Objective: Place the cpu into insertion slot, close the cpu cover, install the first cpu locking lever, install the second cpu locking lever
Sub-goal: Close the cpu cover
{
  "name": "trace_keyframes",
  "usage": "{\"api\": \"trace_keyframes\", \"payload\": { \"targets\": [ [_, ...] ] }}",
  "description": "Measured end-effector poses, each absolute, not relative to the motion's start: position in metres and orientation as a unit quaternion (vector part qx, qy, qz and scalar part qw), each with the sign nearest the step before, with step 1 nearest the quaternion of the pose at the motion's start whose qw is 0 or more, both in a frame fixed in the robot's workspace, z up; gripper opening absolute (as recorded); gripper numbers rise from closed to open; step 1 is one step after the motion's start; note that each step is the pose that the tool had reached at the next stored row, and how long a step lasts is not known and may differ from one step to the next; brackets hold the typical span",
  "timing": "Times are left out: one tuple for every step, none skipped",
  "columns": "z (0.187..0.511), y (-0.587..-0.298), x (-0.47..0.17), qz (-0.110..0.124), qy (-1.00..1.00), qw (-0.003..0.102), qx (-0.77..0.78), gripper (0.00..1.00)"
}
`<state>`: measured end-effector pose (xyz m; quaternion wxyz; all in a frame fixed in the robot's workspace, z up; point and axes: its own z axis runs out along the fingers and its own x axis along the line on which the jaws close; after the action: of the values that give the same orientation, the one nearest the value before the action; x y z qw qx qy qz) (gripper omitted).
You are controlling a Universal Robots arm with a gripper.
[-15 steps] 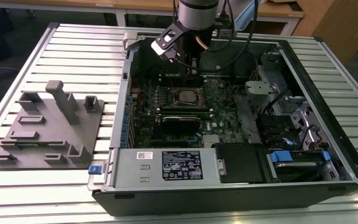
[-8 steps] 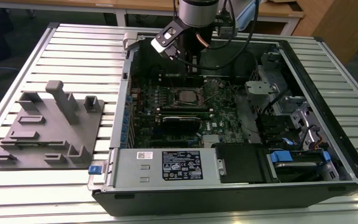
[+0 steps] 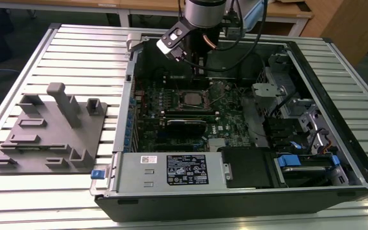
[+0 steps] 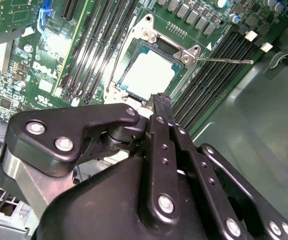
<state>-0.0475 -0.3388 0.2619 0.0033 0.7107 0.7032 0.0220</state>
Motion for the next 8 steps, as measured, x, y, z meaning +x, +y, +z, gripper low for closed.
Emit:
{"api": "trace_keyframes", "payload": {
  "targets": [
    [0.2619, -0.3388, -0.0466, 0.022, 0.703, 0.003, 0.711, 0.11],
    [0.2619, -0.3388, -0.0457, 0.022, 0.703, 0.003, 0.711, 0.11],
    [0.2619, -0.3388, -0.0457, 0.022, 0.703, 0.003, 0.711, 0.11],
    [0.2620, -0.3388, -0.0457, 0.022, 0.703, 0.003, 0.711, 0.11],
    [0.2621, -0.3388, -0.0457, 0.022, 0.703, 0.003, 0.711, 0.11],
    [0.2623, -0.3388, -0.0457, 0.022, 0.703, 0.003, 0.711, 0.11],
    [0.2624, -0.3388, -0.0457, 0.022, 0.703, 0.003, 0.711, 0.11],
    [0.2624, -0.3388, -0.0457, 0.022, 0.703, 0.003, 0.711, 0.11]
  ]
}}
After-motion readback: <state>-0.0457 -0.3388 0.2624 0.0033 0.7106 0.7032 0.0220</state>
